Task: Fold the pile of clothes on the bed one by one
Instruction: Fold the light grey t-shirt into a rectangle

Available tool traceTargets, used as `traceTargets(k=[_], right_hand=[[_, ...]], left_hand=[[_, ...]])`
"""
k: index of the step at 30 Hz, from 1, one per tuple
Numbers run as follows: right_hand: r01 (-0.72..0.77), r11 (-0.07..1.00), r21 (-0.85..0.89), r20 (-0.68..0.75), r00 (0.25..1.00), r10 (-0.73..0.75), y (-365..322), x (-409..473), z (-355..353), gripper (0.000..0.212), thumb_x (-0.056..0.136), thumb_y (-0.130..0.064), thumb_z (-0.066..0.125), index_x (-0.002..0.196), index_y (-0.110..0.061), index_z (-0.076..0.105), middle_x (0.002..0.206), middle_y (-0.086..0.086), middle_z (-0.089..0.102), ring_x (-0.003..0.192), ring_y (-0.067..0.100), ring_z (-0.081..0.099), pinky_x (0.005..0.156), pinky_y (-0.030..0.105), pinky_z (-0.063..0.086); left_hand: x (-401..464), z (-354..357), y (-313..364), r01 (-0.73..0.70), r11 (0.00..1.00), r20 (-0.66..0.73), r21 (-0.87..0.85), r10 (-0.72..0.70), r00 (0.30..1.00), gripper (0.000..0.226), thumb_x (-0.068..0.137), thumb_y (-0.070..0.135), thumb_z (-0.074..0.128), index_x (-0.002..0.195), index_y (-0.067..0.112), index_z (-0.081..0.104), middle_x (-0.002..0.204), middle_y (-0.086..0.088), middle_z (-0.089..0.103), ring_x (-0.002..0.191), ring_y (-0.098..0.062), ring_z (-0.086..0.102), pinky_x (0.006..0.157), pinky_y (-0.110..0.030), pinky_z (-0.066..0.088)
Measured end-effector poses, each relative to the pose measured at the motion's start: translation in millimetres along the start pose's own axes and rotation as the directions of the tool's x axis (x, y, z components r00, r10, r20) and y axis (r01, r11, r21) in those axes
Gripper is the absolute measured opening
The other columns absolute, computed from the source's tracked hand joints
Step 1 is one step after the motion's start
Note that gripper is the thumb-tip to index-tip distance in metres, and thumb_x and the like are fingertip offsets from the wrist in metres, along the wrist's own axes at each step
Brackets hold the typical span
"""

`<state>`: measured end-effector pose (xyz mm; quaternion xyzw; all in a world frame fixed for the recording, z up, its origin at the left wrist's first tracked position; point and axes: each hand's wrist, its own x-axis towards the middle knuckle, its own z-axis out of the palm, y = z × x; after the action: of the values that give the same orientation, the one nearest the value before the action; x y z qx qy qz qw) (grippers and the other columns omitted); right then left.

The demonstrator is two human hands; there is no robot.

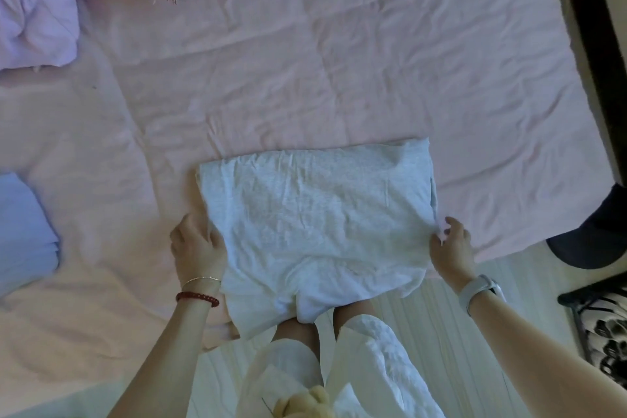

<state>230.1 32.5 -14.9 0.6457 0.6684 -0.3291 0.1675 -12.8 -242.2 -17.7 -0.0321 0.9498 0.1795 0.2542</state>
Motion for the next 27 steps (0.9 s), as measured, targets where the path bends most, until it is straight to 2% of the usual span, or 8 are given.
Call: traceTargets(k=[2,5,9,12,15,18,22,27], right_hand=[[0.160,0.980,-0.119,-0.122,0.977,-0.174,-9.7,-0.9,4.7,0.047,0.089,-0.006,0.045,0.136,-0.003,0.038,0.132,0.023,0.042,0.116,0.041,0.046,0.094,0.048,0.037],[0.469,0.814,-0.344,-0.132,0.834,-0.536,-37.6,4.8,7.4,0.050,0.085,-0.018,0.035,0.133,-0.006,0.043,0.129,0.021,0.049,0.117,0.040,0.048,0.098,0.053,0.036],[0.708,0.499,-0.499,0.180,0.648,-0.740,-76.6,20.9,14.8,0.054,0.089,-0.029,0.028,0.142,-0.018,0.030,0.146,0.015,0.037,0.136,0.033,0.033,0.107,0.059,0.018],[0.744,0.301,-0.597,0.434,0.615,-0.658,-82.9,41.9,20.9,0.057,0.092,-0.039,0.019,0.146,-0.023,0.026,0.152,0.014,0.026,0.140,0.036,0.024,0.106,0.064,0.019],[0.606,0.458,-0.650,0.384,0.783,-0.490,-73.1,63.6,10.8,0.056,0.097,-0.046,0.008,0.149,-0.028,0.001,0.158,0.000,-0.007,0.145,0.024,-0.008,0.112,0.057,-0.001],[0.494,0.554,-0.671,0.292,0.862,-0.414,-71.7,69.1,-6.1,0.054,0.100,-0.040,0.015,0.149,-0.026,-0.002,0.156,-0.010,-0.012,0.144,0.021,-0.012,0.113,0.052,-0.006],[0.516,0.623,-0.588,0.138,0.823,-0.552,-87.5,80.0,-15.5,0.055,0.098,-0.031,0.036,0.148,-0.014,0.018,0.157,0.001,0.013,0.145,0.022,0.004,0.114,0.049,0.001],[0.631,0.542,-0.555,0.352,0.769,-0.534,-120.6,103.7,-21.3,0.059,0.093,-0.035,0.049,0.145,-0.023,0.025,0.147,0.003,0.032,0.140,0.022,0.018,0.114,0.048,0.008]], left_hand=[[0.7,3.4,15.0,-0.215,0.969,-0.055,0.118,0.223,0.973,0.051,0.084,0.006,0.058,0.132,-0.001,0.043,0.133,-0.025,0.044,0.123,-0.043,0.039,0.097,-0.053,0.037],[5.8,18.4,37.1,-0.512,0.802,0.108,0.307,0.505,0.856,0.057,0.081,0.015,0.064,0.134,0.005,0.046,0.140,-0.024,0.041,0.129,-0.044,0.037,0.098,-0.061,0.034],[14.0,43.0,62.6,-0.731,0.549,0.351,0.406,0.644,0.679,0.060,0.085,0.039,0.050,0.140,0.019,0.035,0.147,-0.019,0.031,0.135,-0.038,0.022,0.098,-0.066,0.027],[28.6,52.2,64.0,-0.695,0.557,0.420,0.454,0.555,0.718,0.066,0.094,0.047,0.034,0.147,0.029,0.000,0.156,-0.016,0.002,0.142,-0.036,-0.001,0.108,-0.064,0.008],[43.3,49.9,48.0,-0.607,0.588,0.425,0.534,0.434,0.794,0.061,0.096,0.051,0.020,0.138,0.034,-0.021,0.156,-0.007,-0.017,0.142,-0.031,-0.016,0.113,-0.054,-0.004],[56.0,37.6,34.7,-0.585,0.624,0.388,0.517,0.438,0.811,0.058,0.095,0.050,0.018,0.149,0.030,0.006,0.158,-0.006,0.001,0.145,-0.027,-0.001,0.112,-0.054,0.000],[80.7,17.5,44.7,-0.535,0.692,0.305,0.484,0.440,0.845,0.054,0.094,0.040,0.032,0.145,0.021,0.030,0.152,-0.005,0.025,0.141,-0.025,0.016,0.109,-0.060,0.007],[117.6,-1.3,79.9,-0.523,0.702,0.470,0.484,0.296,0.832,0.050,0.088,0.036,0.058,0.132,0.019,0.044,0.132,-0.009,0.046,0.123,-0.029,0.040,0.104,-0.041,0.026]])
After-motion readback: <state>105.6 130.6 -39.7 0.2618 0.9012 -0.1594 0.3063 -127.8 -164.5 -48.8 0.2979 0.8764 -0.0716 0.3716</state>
